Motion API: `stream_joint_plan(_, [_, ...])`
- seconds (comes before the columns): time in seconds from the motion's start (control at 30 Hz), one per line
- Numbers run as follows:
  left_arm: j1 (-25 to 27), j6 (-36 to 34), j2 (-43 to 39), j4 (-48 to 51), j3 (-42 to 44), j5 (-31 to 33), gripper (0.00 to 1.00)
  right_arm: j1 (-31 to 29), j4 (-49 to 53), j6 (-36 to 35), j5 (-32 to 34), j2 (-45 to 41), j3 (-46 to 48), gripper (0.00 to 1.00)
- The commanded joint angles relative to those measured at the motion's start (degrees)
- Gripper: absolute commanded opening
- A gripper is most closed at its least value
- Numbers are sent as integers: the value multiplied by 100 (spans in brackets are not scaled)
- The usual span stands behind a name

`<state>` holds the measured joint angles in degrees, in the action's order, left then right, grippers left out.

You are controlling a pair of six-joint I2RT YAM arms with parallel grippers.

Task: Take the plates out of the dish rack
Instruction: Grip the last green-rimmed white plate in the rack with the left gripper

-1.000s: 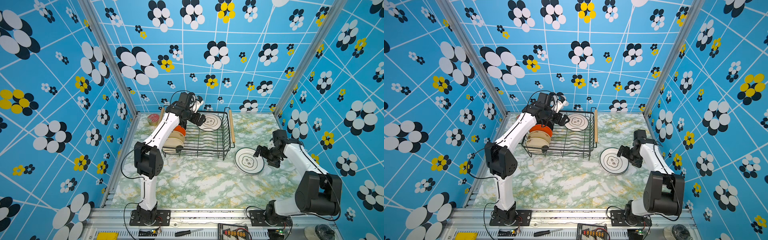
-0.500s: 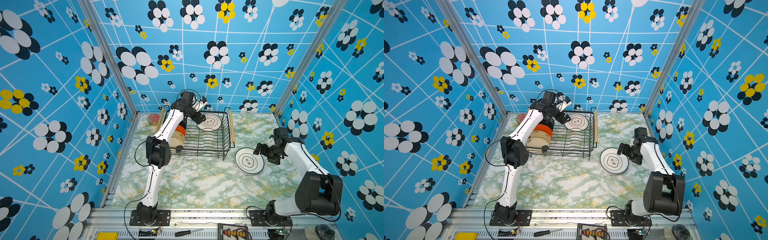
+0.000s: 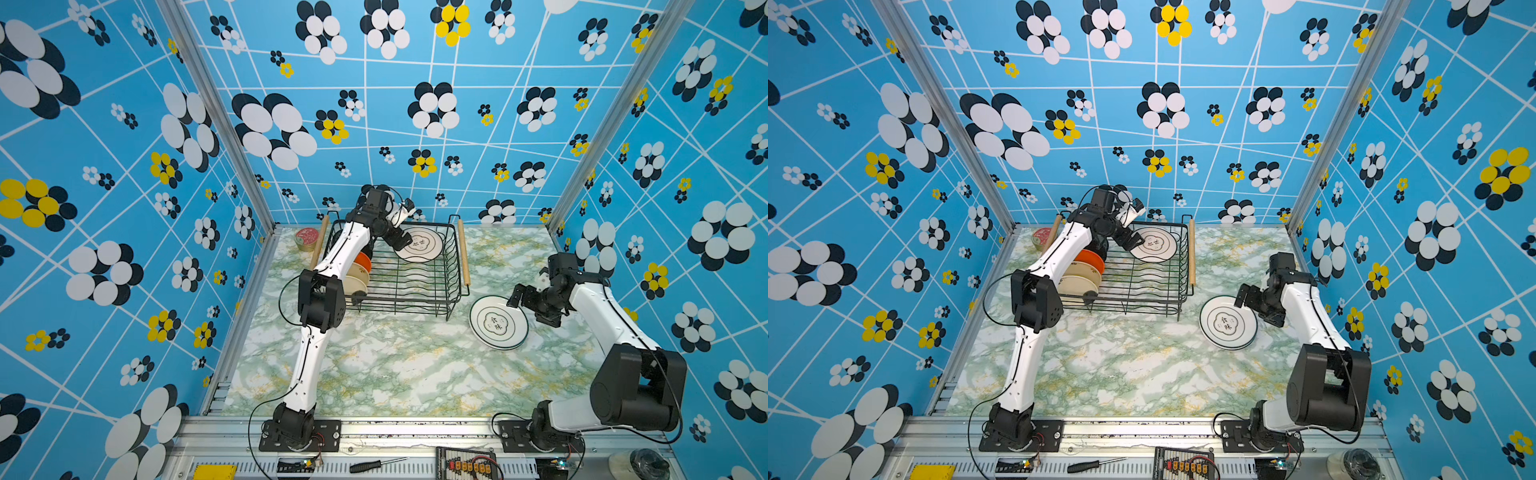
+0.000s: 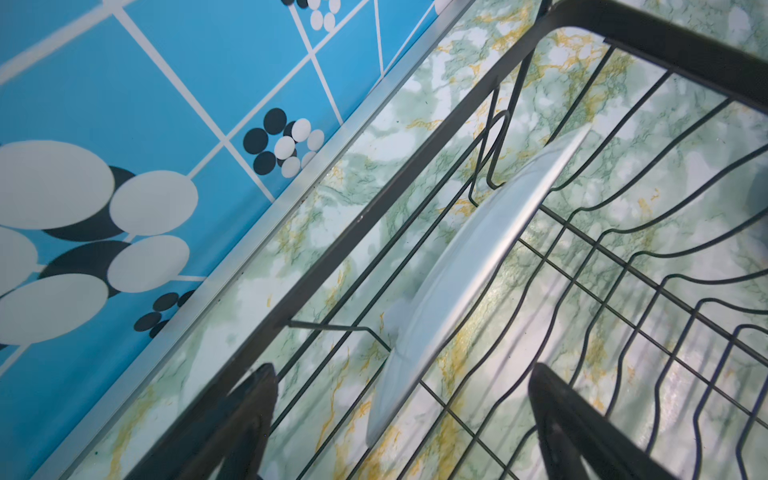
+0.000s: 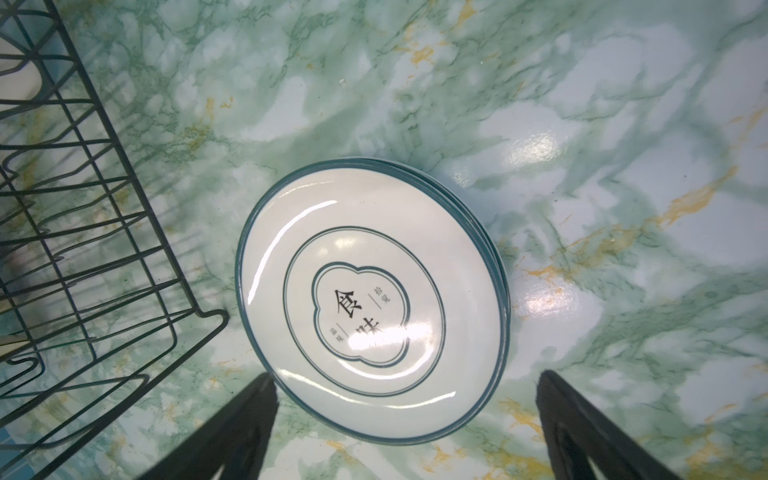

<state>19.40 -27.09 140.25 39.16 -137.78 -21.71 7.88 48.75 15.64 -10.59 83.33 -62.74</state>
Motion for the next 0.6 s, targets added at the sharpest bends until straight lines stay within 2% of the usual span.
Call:
stream_joint_plan(0.0, [-4,-94,165,-120,-144,-205,94,-32,211,27,10,61,-195,99])
stream_joint_plan(0.4, [42,-130,320,-68,-83,-477,85,-32,242,102,79,52,-195,99])
stream_joint_plan(0.57, [42,-156,319,38,-57,-588,75,-32,216,142,84,58,-223,99])
